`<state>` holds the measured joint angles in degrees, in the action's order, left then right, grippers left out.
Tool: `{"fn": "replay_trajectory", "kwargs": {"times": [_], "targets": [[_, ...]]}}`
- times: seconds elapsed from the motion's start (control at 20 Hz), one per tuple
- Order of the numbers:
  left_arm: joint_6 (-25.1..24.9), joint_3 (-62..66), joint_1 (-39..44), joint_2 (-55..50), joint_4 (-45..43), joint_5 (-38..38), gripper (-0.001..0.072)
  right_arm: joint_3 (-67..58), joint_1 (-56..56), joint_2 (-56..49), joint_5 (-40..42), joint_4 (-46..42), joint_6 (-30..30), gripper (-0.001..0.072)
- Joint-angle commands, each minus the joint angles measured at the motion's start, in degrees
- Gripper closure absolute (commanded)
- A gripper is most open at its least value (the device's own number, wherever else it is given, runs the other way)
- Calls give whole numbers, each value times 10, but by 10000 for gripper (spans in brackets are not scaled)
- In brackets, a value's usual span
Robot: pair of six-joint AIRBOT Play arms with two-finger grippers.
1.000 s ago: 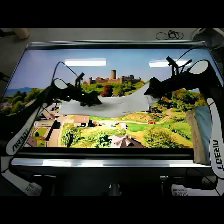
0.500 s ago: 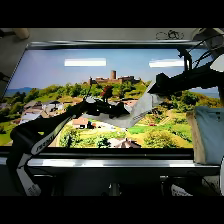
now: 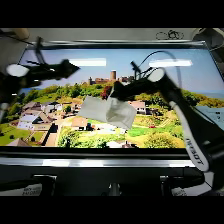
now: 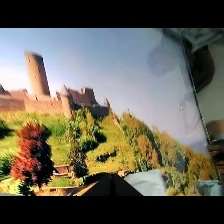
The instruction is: Fold the shirts.
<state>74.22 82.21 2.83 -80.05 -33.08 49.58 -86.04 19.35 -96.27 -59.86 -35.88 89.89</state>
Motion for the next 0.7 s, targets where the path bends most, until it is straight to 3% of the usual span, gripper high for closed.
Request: {"fn": "replay_trajectory", "kwargs": {"times": [0.0, 0.05, 0.1, 0.2, 0.3, 0.45, 0.5, 0.55, 0.65], "targets": [[7, 0, -76, 120, -39, 27, 680, -1, 60, -101, 121, 184, -46, 413], [7, 0, -80, 143, -52, 34, 680, -1, 62, -115, 124, 244, -75, 97], [8, 0, -80, 159, -73, 40, 680, -1, 56, -118, 112, 285, -116, 38], [8, 0, -80, 178, -115, 55, 680, -1, 20, -104, 46, 264, -130, 39], [8, -1, -80, 179, -151, 66, 680, -1, -37, -76, -30, 149, -89, 39], [8, -22, -80, 177, -184, 65, 680, 0, -133, -28, -153, -165, 19, 41], [8, -31, -80, 176, -186, 65, 679, 5, -153, -24, -199, -267, 65, 78], [8, -41, -80, 176, -186, 65, 680, 21, -158, -24, -226, -311, 78, 98], [9, -57, -78, 176, -186, 66, 680, 80, -147, -26, -197, -280, 55, 96]]}}
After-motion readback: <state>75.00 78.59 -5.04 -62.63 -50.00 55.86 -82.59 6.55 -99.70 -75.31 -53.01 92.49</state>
